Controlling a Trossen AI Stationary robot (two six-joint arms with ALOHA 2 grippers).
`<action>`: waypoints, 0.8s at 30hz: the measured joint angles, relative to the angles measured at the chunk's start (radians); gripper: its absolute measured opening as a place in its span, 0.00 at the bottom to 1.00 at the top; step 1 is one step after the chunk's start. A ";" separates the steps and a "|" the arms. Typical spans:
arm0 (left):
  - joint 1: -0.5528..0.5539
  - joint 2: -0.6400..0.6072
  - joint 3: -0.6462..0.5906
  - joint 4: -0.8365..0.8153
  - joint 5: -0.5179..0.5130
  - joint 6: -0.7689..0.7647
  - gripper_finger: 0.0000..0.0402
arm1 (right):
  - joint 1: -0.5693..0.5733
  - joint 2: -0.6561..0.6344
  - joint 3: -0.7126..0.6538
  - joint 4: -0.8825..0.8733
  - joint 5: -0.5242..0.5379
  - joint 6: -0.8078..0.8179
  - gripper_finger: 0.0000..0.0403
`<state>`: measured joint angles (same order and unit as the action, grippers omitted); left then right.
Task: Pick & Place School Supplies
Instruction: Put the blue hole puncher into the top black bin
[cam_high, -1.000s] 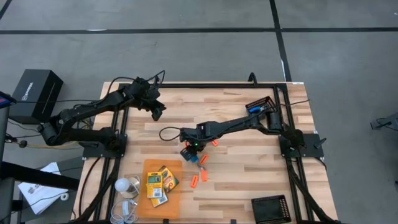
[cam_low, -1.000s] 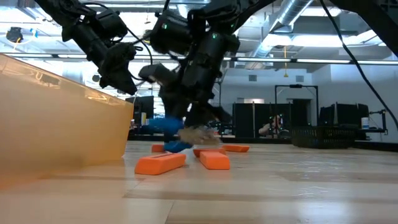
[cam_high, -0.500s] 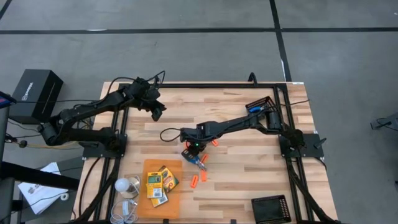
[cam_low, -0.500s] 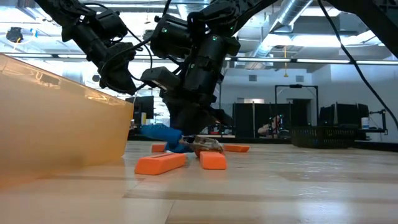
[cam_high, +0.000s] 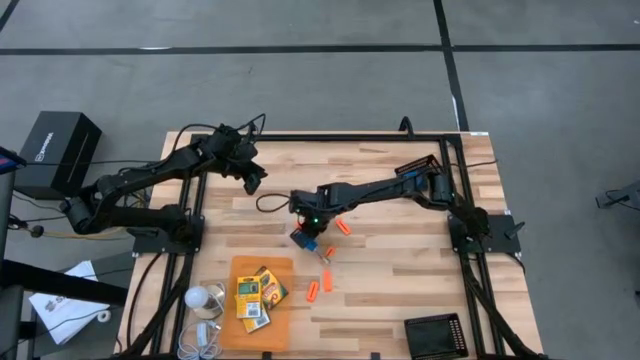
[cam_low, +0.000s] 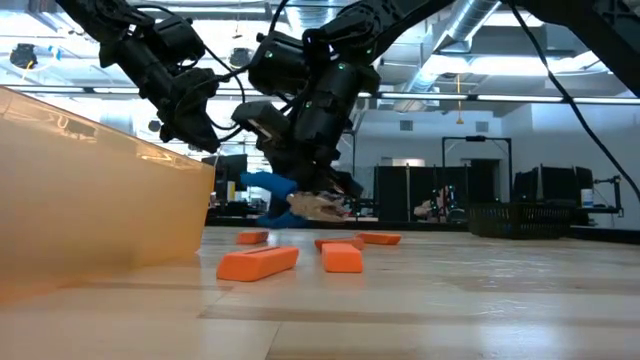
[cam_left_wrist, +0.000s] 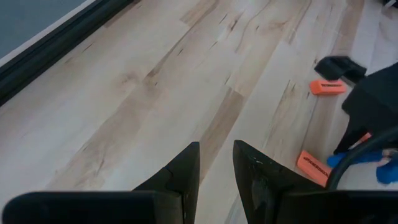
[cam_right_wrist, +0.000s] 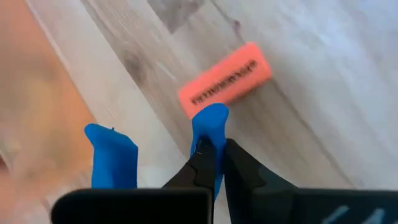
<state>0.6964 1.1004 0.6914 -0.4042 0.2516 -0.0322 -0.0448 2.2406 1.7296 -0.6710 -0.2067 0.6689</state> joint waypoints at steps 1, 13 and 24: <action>0.000 0.000 0.000 0.000 0.000 -0.001 0.23 | -0.004 -0.006 0.006 -0.023 0.007 -0.018 0.01; 0.000 0.000 0.000 0.003 0.000 -0.002 0.23 | -0.163 -0.137 0.032 -0.274 0.267 -0.070 0.00; 0.001 -0.001 0.000 0.016 0.011 -0.002 0.23 | -0.415 -0.263 0.021 -0.336 0.448 -0.012 0.00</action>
<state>0.6971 1.0996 0.6915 -0.3884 0.2625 -0.0345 -0.4594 1.9773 1.7509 -1.0068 0.2409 0.6567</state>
